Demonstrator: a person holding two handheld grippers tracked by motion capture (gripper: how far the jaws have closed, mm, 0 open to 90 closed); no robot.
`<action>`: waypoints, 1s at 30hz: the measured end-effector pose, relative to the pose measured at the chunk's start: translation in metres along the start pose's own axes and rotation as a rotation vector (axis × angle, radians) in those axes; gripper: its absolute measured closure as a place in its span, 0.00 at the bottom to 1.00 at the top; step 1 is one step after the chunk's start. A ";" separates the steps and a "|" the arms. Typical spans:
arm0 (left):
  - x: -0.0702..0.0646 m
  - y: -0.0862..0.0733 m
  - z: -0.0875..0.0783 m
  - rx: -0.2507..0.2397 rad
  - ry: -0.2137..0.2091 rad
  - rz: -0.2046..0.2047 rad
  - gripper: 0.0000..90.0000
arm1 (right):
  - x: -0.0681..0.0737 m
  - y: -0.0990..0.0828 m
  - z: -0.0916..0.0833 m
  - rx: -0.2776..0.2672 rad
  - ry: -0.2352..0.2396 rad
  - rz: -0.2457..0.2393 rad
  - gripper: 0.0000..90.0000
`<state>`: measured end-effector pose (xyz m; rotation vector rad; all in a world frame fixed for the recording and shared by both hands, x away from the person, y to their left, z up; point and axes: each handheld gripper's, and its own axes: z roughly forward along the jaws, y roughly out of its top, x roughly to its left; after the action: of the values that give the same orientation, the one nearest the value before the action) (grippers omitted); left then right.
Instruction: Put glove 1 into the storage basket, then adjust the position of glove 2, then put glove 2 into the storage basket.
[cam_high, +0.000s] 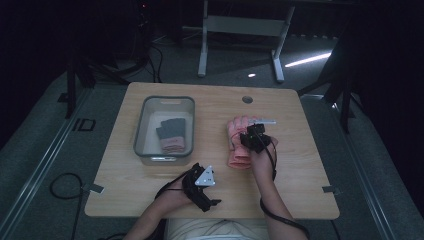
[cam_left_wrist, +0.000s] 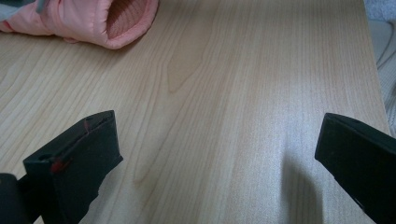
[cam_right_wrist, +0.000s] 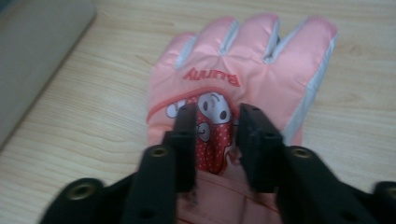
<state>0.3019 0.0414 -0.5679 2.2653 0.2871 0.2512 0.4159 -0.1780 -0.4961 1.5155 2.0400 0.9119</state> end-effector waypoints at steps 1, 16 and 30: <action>0.000 0.000 -0.002 -0.035 0.028 0.015 0.00 | -0.003 0.004 -0.008 -0.023 0.024 0.006 0.61; 0.007 0.012 -0.012 -0.095 0.061 -0.167 0.01 | -0.025 0.005 -0.037 -0.065 0.189 -0.076 0.16; 0.012 0.055 -0.024 -0.142 0.103 -0.253 0.01 | -0.052 0.004 -0.055 -0.154 0.200 -0.201 0.15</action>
<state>0.3140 0.0271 -0.5101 2.0547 0.5867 0.2478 0.3967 -0.2402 -0.4580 1.1559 2.1574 1.1475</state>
